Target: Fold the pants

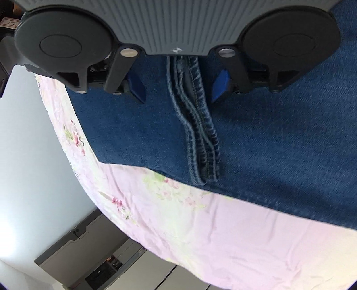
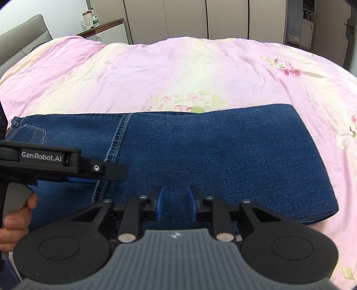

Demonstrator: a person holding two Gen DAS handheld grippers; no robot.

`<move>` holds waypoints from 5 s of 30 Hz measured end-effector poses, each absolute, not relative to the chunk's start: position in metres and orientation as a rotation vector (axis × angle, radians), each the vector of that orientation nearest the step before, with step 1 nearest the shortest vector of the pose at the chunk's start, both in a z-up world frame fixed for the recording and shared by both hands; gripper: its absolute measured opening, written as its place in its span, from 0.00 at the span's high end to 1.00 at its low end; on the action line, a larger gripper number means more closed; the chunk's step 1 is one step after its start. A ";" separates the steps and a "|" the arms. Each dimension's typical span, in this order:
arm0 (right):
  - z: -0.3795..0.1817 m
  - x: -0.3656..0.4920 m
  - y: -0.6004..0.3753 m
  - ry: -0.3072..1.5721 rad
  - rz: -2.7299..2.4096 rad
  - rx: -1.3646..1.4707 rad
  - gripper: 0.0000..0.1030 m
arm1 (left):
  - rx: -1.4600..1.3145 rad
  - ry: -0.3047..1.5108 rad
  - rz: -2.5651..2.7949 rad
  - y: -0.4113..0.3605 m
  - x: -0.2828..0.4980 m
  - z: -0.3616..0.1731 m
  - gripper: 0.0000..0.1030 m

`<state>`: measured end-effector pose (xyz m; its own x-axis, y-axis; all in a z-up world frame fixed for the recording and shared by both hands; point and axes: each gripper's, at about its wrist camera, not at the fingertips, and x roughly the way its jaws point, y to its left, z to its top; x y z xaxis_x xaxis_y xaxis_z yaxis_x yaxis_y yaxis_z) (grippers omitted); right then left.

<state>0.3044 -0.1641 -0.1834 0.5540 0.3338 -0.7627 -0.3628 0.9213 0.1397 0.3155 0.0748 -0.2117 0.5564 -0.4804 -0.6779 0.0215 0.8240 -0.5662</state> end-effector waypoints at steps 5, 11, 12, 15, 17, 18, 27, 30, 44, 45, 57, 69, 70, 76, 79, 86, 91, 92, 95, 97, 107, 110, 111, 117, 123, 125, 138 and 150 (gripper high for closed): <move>-0.196 0.314 -0.167 0.882 0.438 -0.002 0.81 | -0.532 0.924 -0.280 0.065 0.325 -0.217 0.65; -0.198 0.320 -0.174 0.888 0.449 0.050 0.82 | -0.446 0.865 -0.243 0.053 0.314 -0.197 0.91; -0.196 0.320 -0.176 0.884 0.445 0.054 0.82 | -0.415 0.848 -0.245 0.051 0.310 -0.187 0.91; -0.188 0.317 -0.182 0.871 0.424 0.064 0.81 | -0.345 0.806 -0.256 0.042 0.302 -0.154 0.91; -0.180 0.313 -0.187 0.865 0.411 0.076 0.81 | -0.296 0.773 -0.280 0.036 0.297 -0.128 0.91; -0.175 0.310 -0.191 0.859 0.405 0.083 0.81 | -0.271 0.752 -0.299 0.033 0.293 -0.113 0.91; -0.115 0.279 -0.199 0.741 0.425 0.133 0.72 | -0.068 0.657 -0.359 0.047 0.283 0.008 0.91; -0.107 0.270 -0.187 0.756 0.394 0.085 0.71 | -0.023 0.656 -0.330 0.075 0.281 0.038 0.91; -0.121 0.266 -0.121 0.830 0.469 0.010 0.71 | -0.038 0.853 -0.113 0.261 0.270 0.021 0.91; -0.122 0.268 -0.116 0.832 0.469 -0.005 0.71 | -0.049 0.875 -0.100 0.277 0.270 0.012 0.91; -0.135 0.296 -0.073 0.864 0.447 -0.110 0.71 | -0.182 1.024 0.000 0.395 0.263 -0.076 0.91; -0.147 0.342 -0.055 0.862 0.441 -0.123 0.81 | -0.157 1.112 0.085 0.415 0.281 -0.158 0.91; -0.148 0.351 -0.053 0.863 0.443 -0.119 0.82 | -0.168 1.115 0.088 0.417 0.280 -0.161 0.91; -0.179 0.420 -0.047 0.905 0.390 -0.108 0.87 | -0.166 1.124 0.094 0.418 0.281 -0.173 0.90; -0.209 0.443 -0.049 0.989 0.366 -0.120 1.00 | -0.178 1.132 0.093 0.419 0.282 -0.175 0.89; -0.198 0.431 -0.047 0.967 0.363 -0.160 0.98 | -0.120 1.126 0.151 0.414 0.278 -0.164 0.68; -0.166 0.376 -0.066 0.967 0.444 -0.101 0.97 | -0.109 1.044 0.165 0.408 0.246 -0.132 0.61; -0.163 0.364 -0.070 0.971 0.450 -0.093 0.97 | -0.103 1.027 0.166 0.405 0.239 -0.126 0.61; -0.160 0.328 -0.076 0.968 0.453 -0.096 0.97 | -0.093 0.993 0.152 0.392 0.221 -0.115 0.61; -0.162 0.309 -0.077 0.957 0.452 -0.119 0.97 | -0.086 0.983 0.135 0.383 0.214 -0.115 0.61; -0.214 0.292 -0.077 1.042 0.430 -0.111 0.99 | -0.170 1.071 0.282 0.413 0.219 -0.180 0.67; -0.214 0.295 -0.076 1.055 0.425 -0.113 0.99 | -0.124 1.061 0.304 0.405 0.217 -0.170 0.68; -0.211 0.296 -0.076 1.059 0.425 -0.109 0.99 | -0.114 1.048 0.317 0.402 0.213 -0.163 0.67; -0.180 0.286 -0.098 1.018 0.450 0.022 0.56 | -0.332 0.918 0.380 0.403 0.168 -0.126 0.19; -0.173 0.285 -0.139 1.000 0.385 0.238 0.50 | -0.728 0.850 0.415 0.426 0.141 -0.152 0.14; -0.183 0.291 -0.153 1.015 0.367 0.335 0.50 | -0.819 0.822 0.448 0.436 0.139 -0.170 0.15; -0.257 0.346 -0.175 1.107 0.454 0.737 0.62 | -0.916 0.806 0.479 0.447 0.160 -0.209 0.40; -0.204 0.351 -0.172 1.021 0.544 0.810 0.91 | -0.695 0.856 0.539 0.418 0.180 -0.168 0.74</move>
